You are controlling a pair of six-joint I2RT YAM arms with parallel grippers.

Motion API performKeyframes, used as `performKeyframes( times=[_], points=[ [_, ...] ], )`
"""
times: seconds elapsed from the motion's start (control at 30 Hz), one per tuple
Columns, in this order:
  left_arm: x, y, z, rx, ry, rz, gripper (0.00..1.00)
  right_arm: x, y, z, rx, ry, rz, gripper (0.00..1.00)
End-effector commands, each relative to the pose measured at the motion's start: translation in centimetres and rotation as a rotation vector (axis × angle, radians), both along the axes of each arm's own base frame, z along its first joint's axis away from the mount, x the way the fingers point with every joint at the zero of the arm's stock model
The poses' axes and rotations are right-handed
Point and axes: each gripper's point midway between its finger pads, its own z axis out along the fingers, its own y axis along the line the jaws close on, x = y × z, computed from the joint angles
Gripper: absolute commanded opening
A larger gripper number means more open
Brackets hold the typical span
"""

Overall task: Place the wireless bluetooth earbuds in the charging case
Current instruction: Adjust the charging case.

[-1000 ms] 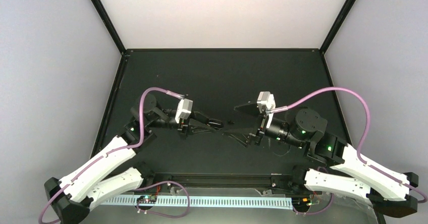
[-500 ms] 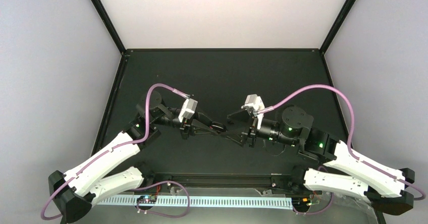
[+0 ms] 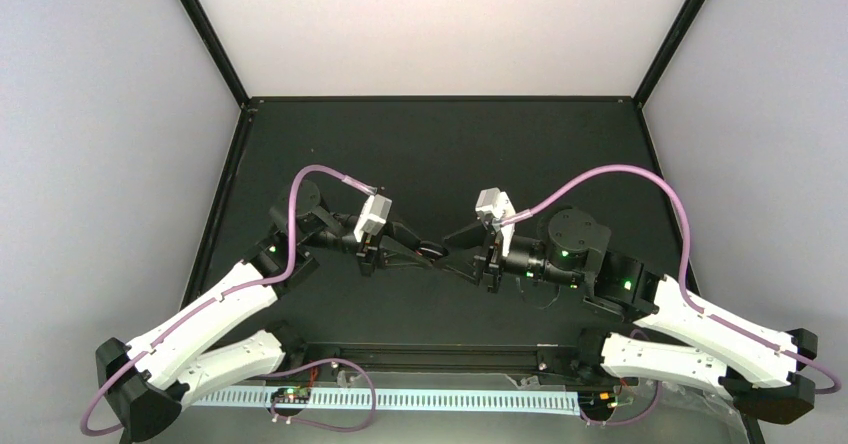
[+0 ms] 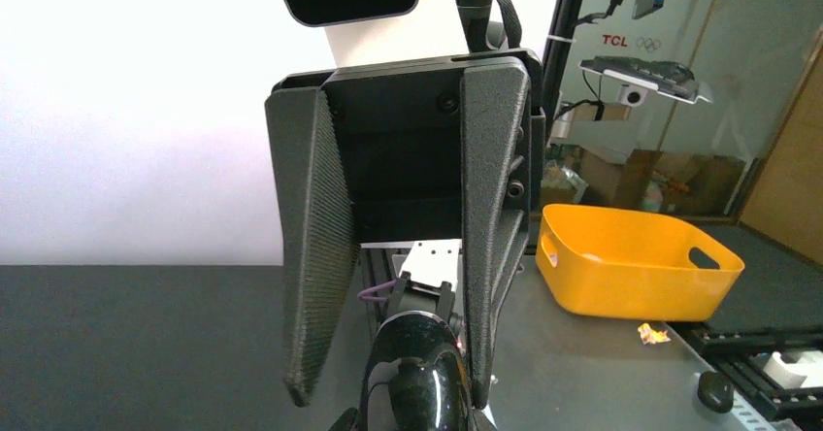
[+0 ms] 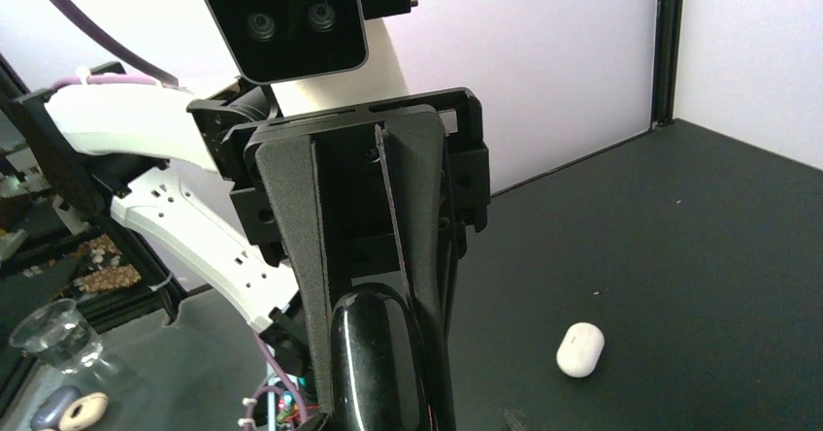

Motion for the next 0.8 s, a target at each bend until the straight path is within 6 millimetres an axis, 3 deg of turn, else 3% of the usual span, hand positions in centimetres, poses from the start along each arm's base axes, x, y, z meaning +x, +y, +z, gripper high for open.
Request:
performKeyframes(
  times=[0.0, 0.37, 0.77],
  points=[
    [-0.7, 0.3, 2.2, -0.047, -0.047, -0.006, 0.08, 0.0, -0.2, 1.4, 0.045, -0.017, -0.001, 0.42],
    [-0.2, 0.3, 2.1, -0.047, -0.03, 0.035, 0.19, -0.2, -0.1, 1.2, 0.056, -0.021, 0.009, 0.25],
    [0.4, 0.4, 2.2, -0.064, -0.014, 0.084, 0.26, 0.0, -0.6, 1.5, 0.091, -0.034, -0.014, 0.17]
  ],
)
